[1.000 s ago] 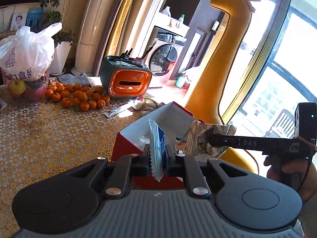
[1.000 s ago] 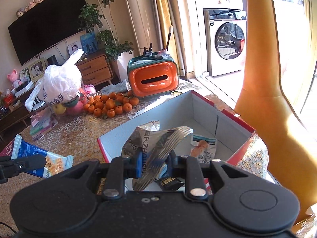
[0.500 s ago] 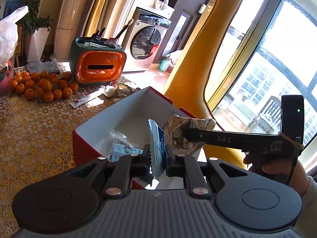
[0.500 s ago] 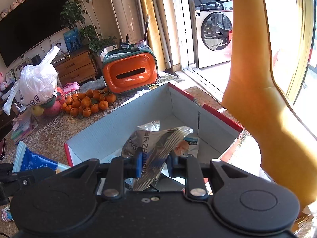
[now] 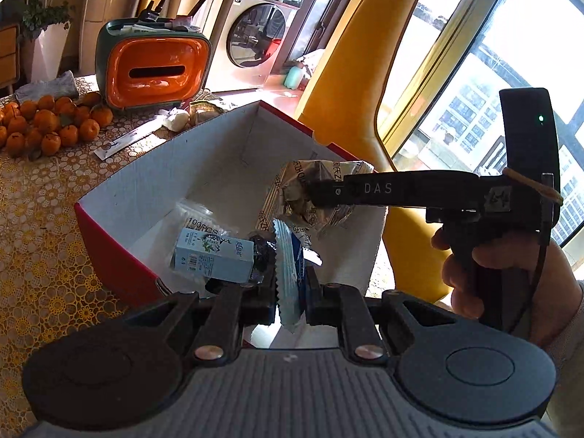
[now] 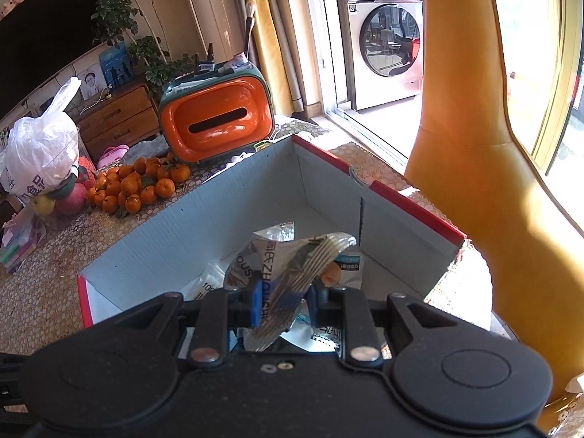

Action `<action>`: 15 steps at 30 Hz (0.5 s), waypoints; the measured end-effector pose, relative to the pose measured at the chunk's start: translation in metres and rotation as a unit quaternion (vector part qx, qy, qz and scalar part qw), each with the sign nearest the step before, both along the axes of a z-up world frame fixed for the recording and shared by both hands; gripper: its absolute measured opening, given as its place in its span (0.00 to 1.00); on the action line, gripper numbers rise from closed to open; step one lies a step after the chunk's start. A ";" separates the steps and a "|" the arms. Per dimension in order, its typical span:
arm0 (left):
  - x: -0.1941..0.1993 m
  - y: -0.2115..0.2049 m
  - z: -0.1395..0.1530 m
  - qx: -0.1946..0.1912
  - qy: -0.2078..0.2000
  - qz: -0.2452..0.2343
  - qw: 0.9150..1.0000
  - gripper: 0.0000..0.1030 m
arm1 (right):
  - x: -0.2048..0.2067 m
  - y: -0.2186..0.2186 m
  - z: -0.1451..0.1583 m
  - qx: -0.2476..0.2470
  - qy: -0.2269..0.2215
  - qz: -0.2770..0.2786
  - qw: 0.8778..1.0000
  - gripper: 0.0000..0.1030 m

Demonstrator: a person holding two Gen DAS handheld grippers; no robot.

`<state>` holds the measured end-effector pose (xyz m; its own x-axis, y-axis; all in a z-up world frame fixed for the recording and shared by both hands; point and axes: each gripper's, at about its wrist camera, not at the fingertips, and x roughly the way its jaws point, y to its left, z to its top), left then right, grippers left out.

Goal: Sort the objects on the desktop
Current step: 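Carry the cracker packet and foil wrapper with both tools over the red box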

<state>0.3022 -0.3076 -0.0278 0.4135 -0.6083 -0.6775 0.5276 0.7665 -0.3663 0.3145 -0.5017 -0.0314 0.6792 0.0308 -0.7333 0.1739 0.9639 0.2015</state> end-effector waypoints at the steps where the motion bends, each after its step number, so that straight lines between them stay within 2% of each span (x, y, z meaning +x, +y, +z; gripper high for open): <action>1: 0.001 -0.002 -0.002 0.004 0.000 -0.001 1.000 0.13 | 0.002 -0.001 -0.003 0.003 0.002 -0.002 1.000 0.22; 9: 0.010 -0.017 -0.018 0.043 0.004 -0.025 0.999 0.13 | 0.020 0.000 -0.022 0.016 0.019 -0.011 1.000 0.22; 15: 0.009 -0.025 -0.024 0.070 -0.010 -0.045 0.996 0.13 | 0.031 0.002 -0.033 0.015 0.028 -0.018 0.999 0.22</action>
<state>0.3115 -0.3327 -0.0521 0.3763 -0.5440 -0.7500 0.6027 0.7585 -0.2478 0.3450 -0.4999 -0.0649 0.6378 0.0295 -0.7696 0.2204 0.9505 0.2190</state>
